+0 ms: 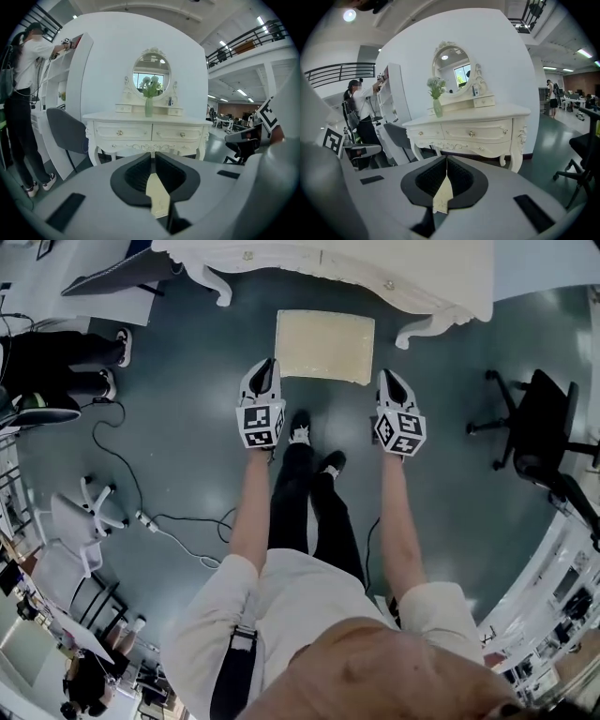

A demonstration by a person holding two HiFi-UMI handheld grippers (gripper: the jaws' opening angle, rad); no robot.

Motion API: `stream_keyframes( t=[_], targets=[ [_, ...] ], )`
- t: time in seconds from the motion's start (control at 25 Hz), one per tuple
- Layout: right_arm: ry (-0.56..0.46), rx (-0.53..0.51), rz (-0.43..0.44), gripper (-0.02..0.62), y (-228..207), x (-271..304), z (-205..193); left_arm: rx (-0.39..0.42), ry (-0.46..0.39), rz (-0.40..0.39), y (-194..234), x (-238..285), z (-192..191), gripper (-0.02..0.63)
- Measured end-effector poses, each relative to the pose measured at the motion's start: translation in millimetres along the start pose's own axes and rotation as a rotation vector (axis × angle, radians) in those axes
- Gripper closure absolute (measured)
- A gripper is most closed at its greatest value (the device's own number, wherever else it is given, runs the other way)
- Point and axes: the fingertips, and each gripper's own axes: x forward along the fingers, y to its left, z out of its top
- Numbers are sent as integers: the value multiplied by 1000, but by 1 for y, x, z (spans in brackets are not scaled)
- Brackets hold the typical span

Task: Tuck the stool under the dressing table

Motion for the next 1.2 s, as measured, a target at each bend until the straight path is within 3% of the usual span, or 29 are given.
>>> stream_keyframes(
  t=[0.28, 0.56, 0.76, 0.96, 1.08, 1.2],
  targets=[
    [-2, -38, -1, 551, -29, 35, -63, -36, 19, -6, 0, 39, -85, 569],
    [47, -21, -12, 549, -63, 46, -179, -57, 86, 32, -22, 50, -196, 569],
    [80, -27, 7, 549, -76, 62, -243, -35, 88, 29, -21, 67, -244, 546],
    [66, -78, 96, 541, -72, 90, -268, -19, 94, 40, -13, 83, -273, 491],
    [75, -84, 122, 422, -76, 106, -277, -13, 95, 23, -12, 90, -283, 430],
    [107, -97, 127, 383, -79, 117, -293, -13, 112, 7, -11, 92, -298, 362]
  ],
)
